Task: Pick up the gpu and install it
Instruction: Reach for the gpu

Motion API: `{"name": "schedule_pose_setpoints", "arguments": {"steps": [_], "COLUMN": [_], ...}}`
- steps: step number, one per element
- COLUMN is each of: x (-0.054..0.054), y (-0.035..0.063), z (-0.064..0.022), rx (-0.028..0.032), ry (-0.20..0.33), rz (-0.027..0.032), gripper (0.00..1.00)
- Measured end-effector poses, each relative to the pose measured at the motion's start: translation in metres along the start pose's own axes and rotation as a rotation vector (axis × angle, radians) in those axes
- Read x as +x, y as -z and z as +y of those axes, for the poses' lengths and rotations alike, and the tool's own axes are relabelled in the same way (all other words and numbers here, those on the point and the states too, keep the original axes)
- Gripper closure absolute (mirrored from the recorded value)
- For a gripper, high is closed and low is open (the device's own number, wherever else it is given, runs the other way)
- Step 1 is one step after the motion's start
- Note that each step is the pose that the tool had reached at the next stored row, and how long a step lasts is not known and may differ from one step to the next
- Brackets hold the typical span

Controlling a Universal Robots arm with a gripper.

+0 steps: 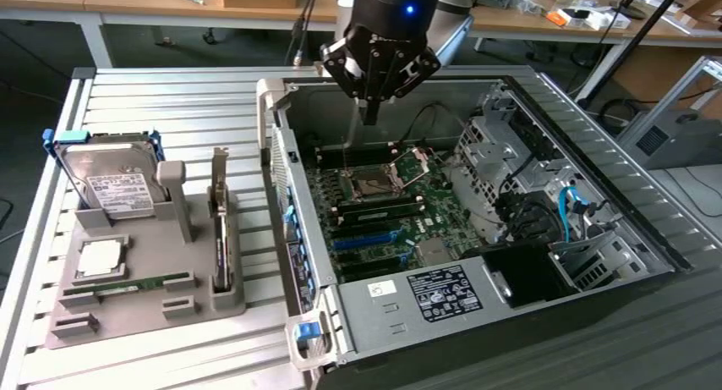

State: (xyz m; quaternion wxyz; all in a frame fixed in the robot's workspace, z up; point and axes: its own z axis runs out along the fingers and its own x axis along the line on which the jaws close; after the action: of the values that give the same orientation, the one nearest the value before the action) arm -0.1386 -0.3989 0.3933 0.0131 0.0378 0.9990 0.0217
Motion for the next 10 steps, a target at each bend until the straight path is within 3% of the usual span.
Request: {"name": "schedule_pose_setpoints", "arguments": {"steps": [10], "x": [0.0045], "y": [0.0001], "z": [-0.0003], "rx": [0.0], "ry": [0.0], "rz": [0.0], "gripper": [0.89]}}
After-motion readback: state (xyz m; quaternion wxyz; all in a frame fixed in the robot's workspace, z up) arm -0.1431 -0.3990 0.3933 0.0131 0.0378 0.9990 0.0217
